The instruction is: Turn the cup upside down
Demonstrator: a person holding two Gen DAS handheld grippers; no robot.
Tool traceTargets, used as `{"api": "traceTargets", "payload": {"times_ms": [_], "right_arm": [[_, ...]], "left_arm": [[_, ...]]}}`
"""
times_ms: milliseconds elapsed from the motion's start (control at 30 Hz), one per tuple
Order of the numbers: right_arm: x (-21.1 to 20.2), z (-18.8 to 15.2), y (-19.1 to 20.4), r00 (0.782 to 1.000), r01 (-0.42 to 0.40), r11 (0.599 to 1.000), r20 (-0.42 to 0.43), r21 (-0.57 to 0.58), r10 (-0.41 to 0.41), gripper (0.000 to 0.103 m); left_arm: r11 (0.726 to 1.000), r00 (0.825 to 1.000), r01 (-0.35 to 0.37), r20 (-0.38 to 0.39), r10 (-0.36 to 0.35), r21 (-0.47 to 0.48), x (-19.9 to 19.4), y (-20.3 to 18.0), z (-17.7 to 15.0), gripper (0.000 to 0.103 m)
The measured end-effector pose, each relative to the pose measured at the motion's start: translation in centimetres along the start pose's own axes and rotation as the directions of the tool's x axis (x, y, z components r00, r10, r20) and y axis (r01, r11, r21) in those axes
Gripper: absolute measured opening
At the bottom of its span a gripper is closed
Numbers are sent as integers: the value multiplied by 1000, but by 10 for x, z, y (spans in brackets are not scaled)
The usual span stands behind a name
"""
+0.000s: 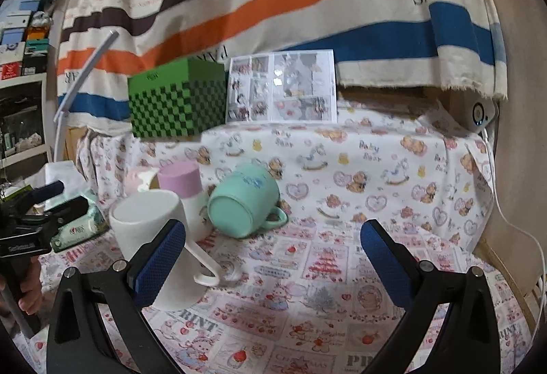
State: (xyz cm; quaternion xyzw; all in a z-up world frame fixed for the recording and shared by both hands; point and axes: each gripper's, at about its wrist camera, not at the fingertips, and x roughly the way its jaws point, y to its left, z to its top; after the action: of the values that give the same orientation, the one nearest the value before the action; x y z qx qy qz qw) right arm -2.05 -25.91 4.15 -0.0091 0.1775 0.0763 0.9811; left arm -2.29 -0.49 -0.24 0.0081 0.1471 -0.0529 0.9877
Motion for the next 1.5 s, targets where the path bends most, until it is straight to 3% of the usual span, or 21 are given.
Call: {"api": "traceTargets", "payload": {"times_ms": [1500], "right_arm": [[-1,0,4,1000,11,999,4,-31,-10,103]], "left_arm": [[999,1000,-29,-2,29,-15,-1,6,0,103]]}}
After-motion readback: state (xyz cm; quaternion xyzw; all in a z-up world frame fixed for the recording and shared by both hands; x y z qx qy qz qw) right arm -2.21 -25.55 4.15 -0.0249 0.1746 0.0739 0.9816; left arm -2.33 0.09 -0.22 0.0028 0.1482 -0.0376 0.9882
